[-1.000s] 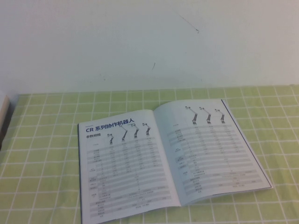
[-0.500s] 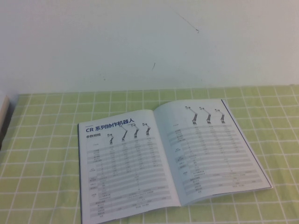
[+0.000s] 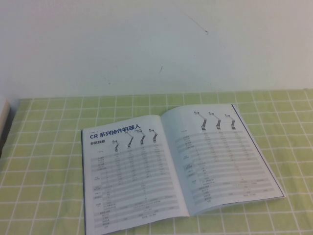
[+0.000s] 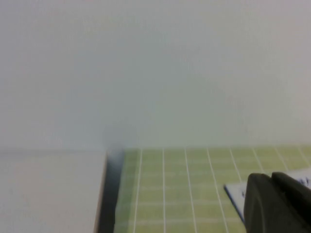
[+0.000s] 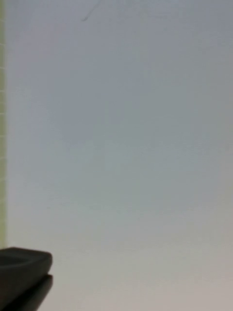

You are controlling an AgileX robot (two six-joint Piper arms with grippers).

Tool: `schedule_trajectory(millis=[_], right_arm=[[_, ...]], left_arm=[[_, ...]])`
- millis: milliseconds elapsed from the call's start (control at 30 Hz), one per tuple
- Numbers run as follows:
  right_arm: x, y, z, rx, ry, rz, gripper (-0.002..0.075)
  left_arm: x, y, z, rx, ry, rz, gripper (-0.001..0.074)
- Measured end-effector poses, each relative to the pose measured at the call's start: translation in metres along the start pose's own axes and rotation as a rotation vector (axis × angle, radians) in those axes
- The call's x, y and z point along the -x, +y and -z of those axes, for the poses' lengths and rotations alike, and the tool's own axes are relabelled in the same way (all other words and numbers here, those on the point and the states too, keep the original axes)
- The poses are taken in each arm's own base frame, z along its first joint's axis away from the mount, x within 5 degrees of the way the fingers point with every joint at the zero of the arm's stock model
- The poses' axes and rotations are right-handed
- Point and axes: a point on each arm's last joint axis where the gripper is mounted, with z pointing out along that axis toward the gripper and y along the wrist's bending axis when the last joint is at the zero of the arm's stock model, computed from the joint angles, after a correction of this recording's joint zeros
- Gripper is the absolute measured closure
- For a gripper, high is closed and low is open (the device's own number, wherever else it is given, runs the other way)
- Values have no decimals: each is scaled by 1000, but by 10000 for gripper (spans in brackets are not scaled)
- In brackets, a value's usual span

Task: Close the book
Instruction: 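Close the open booklet and leave it lying on the table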

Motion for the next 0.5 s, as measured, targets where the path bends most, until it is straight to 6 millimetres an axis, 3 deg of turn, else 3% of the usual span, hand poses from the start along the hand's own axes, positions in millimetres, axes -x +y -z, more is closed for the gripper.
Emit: schedule_trajectory(millis=[200, 367, 500], right_arm=[[13, 4, -34, 54, 334, -82, 729], [13, 25, -76, 296, 534, -6, 729], [7, 46, -110, 549, 552, 93, 729]], left_arm=[[-8, -11, -44, -78, 314, 122, 739], [-22, -27, -75, -232, 487, 151, 739], [-30, -34, -100, -291, 598, 179, 739]])
